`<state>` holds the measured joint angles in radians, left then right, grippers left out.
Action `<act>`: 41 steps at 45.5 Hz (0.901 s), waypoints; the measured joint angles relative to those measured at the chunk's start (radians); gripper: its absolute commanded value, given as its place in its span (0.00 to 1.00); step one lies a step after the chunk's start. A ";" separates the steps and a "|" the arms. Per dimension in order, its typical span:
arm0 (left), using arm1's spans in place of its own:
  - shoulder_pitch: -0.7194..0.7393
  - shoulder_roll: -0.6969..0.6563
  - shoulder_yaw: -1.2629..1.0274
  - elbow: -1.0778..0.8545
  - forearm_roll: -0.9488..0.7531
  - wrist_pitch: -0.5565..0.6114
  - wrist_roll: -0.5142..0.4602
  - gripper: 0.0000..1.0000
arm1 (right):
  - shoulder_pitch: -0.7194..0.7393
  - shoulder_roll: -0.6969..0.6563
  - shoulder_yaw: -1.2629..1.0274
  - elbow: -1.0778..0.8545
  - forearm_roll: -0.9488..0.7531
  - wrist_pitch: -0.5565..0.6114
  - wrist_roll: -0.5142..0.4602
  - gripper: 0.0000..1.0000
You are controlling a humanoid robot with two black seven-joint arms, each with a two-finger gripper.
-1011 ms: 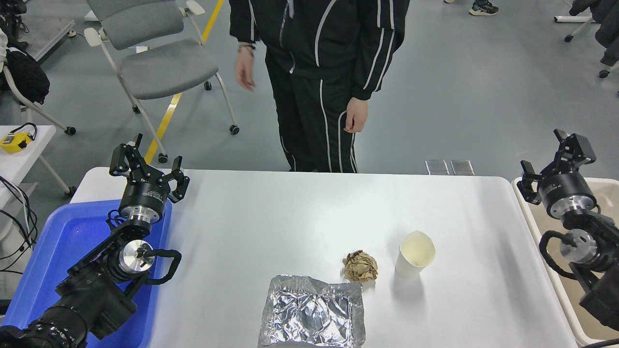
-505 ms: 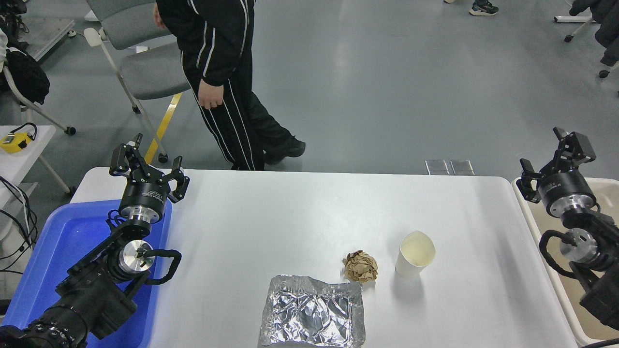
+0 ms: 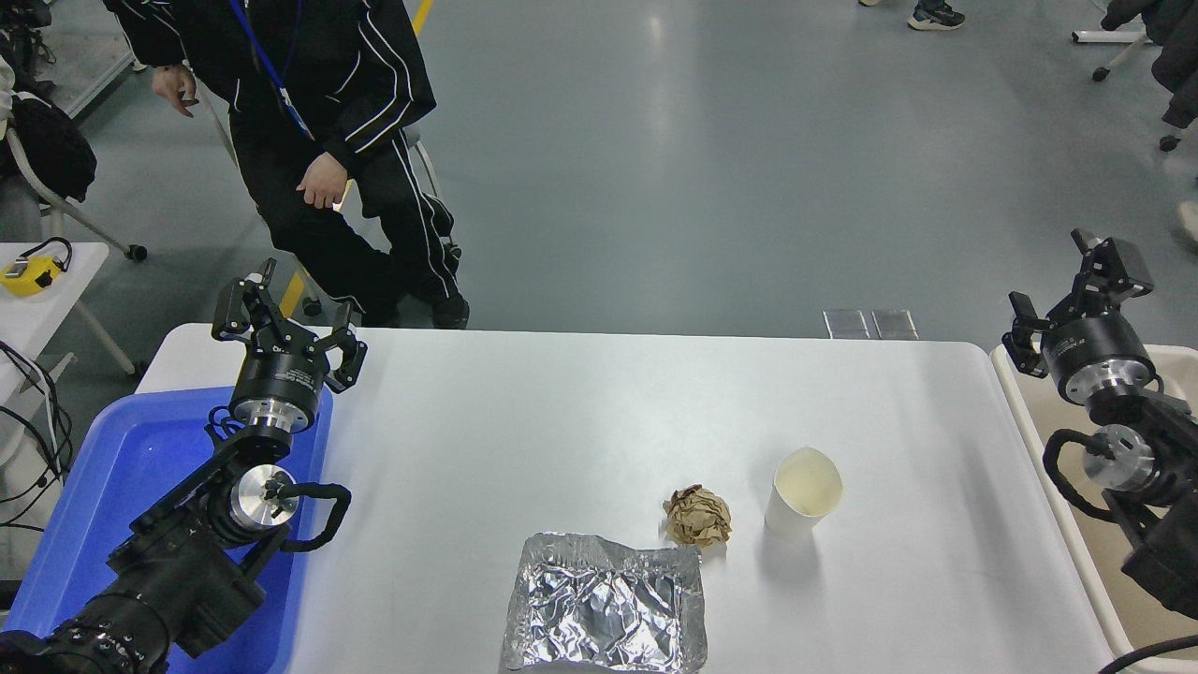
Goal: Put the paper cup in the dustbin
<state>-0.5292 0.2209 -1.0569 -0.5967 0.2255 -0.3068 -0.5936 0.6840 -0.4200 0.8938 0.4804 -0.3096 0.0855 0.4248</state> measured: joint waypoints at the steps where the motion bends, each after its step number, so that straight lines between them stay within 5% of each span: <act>1: 0.000 0.000 0.000 0.000 0.000 0.000 0.000 1.00 | 0.003 -0.003 -0.005 -0.001 0.000 0.000 0.000 0.99; 10: 0.000 0.000 0.000 0.000 0.000 0.000 0.000 1.00 | 0.084 -0.063 -0.153 -0.006 -0.008 0.004 -0.004 0.99; 22: 0.000 0.000 0.000 0.000 0.000 0.000 0.000 1.00 | 0.431 -0.130 -0.813 -0.038 -0.015 0.022 -0.006 0.99; 41: 0.000 0.000 0.000 0.000 0.000 0.000 0.000 1.00 | 0.726 0.029 -1.388 -0.065 -0.299 0.114 -0.006 0.99</act>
<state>-0.5292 0.2209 -1.0569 -0.5966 0.2253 -0.3068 -0.5936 1.4102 -0.3907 -0.4939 0.4153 -0.6087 0.1995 0.4186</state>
